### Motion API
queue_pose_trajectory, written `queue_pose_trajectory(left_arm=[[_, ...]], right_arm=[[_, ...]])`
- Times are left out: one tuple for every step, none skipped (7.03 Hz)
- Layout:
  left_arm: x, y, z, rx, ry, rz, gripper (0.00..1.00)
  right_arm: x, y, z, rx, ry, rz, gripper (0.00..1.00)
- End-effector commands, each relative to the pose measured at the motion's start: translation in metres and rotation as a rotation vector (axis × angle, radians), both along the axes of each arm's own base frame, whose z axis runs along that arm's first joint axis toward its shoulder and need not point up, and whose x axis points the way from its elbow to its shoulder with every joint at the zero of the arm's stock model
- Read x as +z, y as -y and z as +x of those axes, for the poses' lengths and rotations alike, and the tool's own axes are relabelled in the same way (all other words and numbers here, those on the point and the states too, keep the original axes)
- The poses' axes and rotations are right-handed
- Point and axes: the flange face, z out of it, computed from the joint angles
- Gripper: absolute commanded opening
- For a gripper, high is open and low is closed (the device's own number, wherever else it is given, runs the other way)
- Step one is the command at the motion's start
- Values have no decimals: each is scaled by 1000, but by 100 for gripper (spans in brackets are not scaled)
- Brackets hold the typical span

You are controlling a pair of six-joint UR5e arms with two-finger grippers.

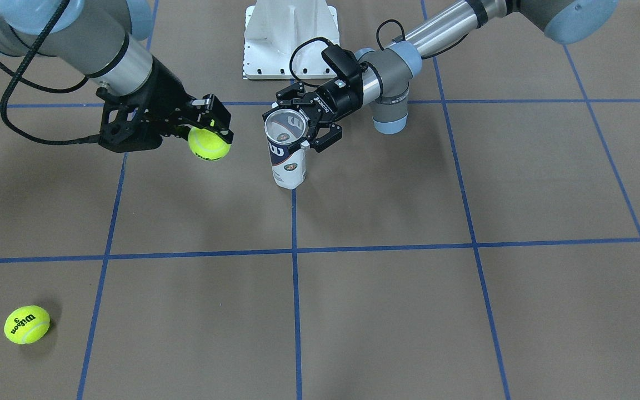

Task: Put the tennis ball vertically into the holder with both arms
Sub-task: 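Carry the ball with the right gripper over the can's opening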

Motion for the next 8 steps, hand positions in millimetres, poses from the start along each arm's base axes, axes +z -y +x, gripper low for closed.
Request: queue_pose_trajectory(left_arm=[[2, 0, 0, 0, 2, -1, 88], [1, 0, 1, 0, 1, 0, 87], [1, 0, 1, 0, 1, 0, 87], [2, 0, 1, 0, 3, -1, 86], [1, 0, 1, 0, 2, -1, 85], [2, 0, 1, 0, 3, -1, 84], [2, 0, 1, 0, 3, -1, 84], [2, 0, 1, 1, 3, -2, 84]], right_arm=[[-30, -16, -29, 0, -2, 13, 0], [-37, -20, -33, -2, -1, 19, 0], [-37, -28, -45, 2, -9, 31, 0], [-37, -31, -50, 4, -13, 37, 0], [-38, -34, -53, 0, -13, 39, 0], [-38, -34, -54, 0, -13, 39, 0], [-38, -36, -55, -3, -13, 39, 0], [-39, -36, -55, -3, -12, 40, 0]])
